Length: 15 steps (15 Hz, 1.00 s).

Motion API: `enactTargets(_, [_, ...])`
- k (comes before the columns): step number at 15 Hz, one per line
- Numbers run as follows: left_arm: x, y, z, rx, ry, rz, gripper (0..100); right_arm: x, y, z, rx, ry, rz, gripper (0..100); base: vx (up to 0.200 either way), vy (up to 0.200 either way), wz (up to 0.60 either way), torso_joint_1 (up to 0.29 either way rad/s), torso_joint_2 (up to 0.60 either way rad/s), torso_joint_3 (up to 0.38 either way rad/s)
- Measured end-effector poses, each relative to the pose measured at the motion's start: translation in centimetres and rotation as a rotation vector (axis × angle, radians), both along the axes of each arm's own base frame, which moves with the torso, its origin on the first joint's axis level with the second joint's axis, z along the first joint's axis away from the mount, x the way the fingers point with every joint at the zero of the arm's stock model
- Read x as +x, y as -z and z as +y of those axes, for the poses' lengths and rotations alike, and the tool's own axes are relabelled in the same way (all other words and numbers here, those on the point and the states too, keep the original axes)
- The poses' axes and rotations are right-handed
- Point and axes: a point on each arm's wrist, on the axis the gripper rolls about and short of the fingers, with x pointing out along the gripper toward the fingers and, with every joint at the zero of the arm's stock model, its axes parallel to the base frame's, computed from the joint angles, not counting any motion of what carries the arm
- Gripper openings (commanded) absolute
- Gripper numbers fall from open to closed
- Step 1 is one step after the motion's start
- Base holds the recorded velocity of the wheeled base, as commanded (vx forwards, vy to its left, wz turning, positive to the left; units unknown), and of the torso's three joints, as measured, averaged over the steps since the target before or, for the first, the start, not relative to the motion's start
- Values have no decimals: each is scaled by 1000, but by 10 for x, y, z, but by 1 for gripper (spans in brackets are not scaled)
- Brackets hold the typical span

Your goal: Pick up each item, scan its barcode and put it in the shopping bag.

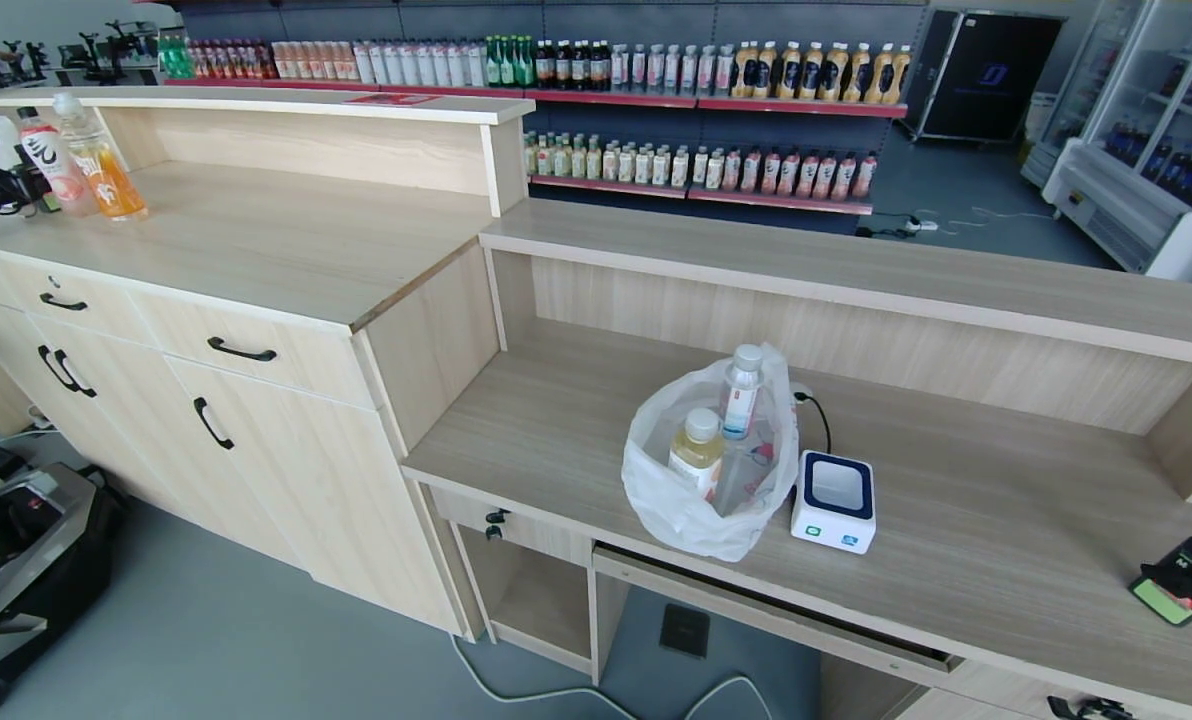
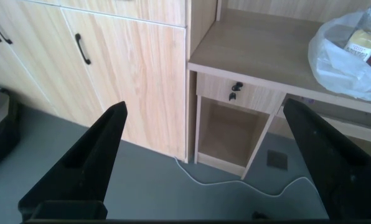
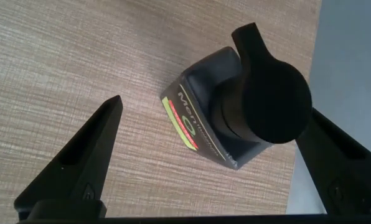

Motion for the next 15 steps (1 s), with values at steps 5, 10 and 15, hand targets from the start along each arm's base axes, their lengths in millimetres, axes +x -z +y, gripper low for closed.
enactTargets(5, [0, 0, 0, 0, 0, 0, 100, 17, 8, 9, 2, -44, 5, 100, 0, 0, 0, 0, 0, 0])
enactTargets(10, [0, 0, 0, 0, 0, 0, 100, 22, 14, 16, 8, -55, 24, 0, 0, 0, 0, 0, 0, 0])
enactTargets(15, [0, 0, 0, 0, -1, 0, 100, 24, 13, 19, 2, -68, 26, 0, 0, 0, 0, 0, 0, 0])
